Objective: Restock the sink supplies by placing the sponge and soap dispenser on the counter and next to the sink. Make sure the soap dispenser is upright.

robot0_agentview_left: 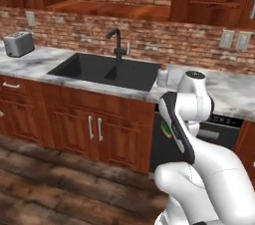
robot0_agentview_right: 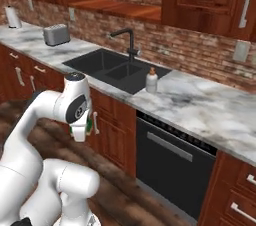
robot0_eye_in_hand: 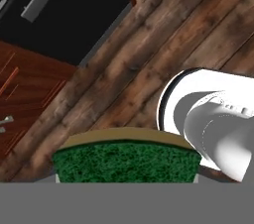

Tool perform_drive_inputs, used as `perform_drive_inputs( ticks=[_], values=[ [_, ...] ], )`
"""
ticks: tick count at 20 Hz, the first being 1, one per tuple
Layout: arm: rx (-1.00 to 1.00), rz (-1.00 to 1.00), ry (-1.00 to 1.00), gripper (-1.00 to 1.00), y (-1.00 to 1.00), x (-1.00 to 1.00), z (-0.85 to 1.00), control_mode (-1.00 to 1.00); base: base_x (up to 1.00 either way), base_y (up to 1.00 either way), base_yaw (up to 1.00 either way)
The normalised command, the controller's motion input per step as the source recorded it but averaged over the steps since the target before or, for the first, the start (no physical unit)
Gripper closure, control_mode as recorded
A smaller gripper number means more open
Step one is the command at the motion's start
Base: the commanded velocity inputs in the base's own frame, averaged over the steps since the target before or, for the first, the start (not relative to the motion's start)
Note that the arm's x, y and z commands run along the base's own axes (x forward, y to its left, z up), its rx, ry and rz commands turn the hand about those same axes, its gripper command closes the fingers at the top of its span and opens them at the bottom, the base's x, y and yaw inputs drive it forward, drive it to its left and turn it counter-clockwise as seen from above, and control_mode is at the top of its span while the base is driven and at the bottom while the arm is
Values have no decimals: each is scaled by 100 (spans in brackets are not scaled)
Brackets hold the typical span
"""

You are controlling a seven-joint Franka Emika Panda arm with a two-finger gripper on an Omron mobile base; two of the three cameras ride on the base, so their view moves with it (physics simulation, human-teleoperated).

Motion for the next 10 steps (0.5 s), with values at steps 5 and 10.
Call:
perform_drive_inputs(
  ticks=[5, 10],
  values=[
    [0, 0, 0, 100, 0, 0, 0, 100, 94, 95, -29],
    [0, 0, 0, 100, 0, 0, 0, 100, 100, 100, -21]
  ],
)
